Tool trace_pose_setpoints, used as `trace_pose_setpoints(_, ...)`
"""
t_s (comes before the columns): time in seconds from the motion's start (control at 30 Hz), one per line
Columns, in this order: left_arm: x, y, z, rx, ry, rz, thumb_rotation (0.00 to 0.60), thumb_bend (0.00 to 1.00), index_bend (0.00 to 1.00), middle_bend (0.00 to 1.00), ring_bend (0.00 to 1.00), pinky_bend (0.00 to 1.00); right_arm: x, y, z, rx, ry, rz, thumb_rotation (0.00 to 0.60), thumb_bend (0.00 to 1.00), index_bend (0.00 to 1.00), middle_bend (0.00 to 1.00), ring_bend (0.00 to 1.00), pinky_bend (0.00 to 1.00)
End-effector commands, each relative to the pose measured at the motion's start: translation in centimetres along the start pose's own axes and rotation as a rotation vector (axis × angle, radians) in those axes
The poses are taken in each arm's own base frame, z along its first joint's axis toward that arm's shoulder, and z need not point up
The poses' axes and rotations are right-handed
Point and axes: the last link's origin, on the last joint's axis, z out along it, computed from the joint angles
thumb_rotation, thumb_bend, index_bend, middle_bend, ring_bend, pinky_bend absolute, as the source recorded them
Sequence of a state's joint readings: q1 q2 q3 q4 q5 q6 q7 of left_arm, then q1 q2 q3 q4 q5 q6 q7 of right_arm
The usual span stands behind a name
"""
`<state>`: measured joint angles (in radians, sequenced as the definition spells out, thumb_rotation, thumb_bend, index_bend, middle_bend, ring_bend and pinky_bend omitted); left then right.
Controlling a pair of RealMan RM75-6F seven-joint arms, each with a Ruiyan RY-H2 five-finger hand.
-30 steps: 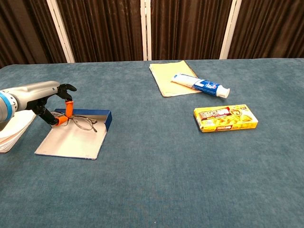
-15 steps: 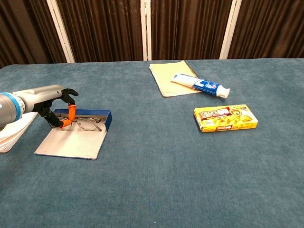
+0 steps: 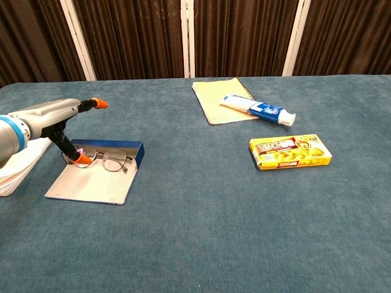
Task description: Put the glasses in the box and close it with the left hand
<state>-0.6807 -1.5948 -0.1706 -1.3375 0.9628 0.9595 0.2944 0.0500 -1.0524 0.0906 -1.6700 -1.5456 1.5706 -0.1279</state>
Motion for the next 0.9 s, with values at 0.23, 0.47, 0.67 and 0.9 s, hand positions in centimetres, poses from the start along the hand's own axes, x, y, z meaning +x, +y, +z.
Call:
trace_pose_setpoints(0.23, -0.7, -0.2, 0.7, 0.008, -0.010, 0.038, 0.600, 0.17, 0.00, 0.00, 0.00, 0.00, -0.1, 0.1, 0.1, -0.004, -0.003, -0.002, 0.600, 0.00, 0.00, 0.00, 0.00, 0.00)
trace_pose_setpoints(0.47, -0.7, 0.7, 2.7, 0.002, 0.007, 0.025, 0.600, 0.18, 0.00, 0.00, 0.00, 0.00, -0.3, 0.4, 0.4, -0.022, -0.005, -0.008, 0.600, 0.00, 0.00, 0.00, 0.00, 0.00)
trace_pose_setpoints(0.67, -1.0, 1.6, 3.9, -0.005, -0.002, 0.021, 0.600, 0.18, 0.00, 0.00, 0.00, 0.00, -0.3, 0.7, 0.7, -0.033, -0.006, -0.010, 0.600, 0.00, 0.00, 0.00, 0.00, 0.00)
trace_pose_setpoints(0.9, -1.5, 1.8, 5.1, 0.011, -0.010, 0.045, 0.600, 0.19, 0.00, 0.00, 0.00, 0.00, -0.5, 1.0, 1.0, -0.047, -0.012, -0.015, 0.600, 0.00, 0.00, 0.00, 0.00, 0.00)
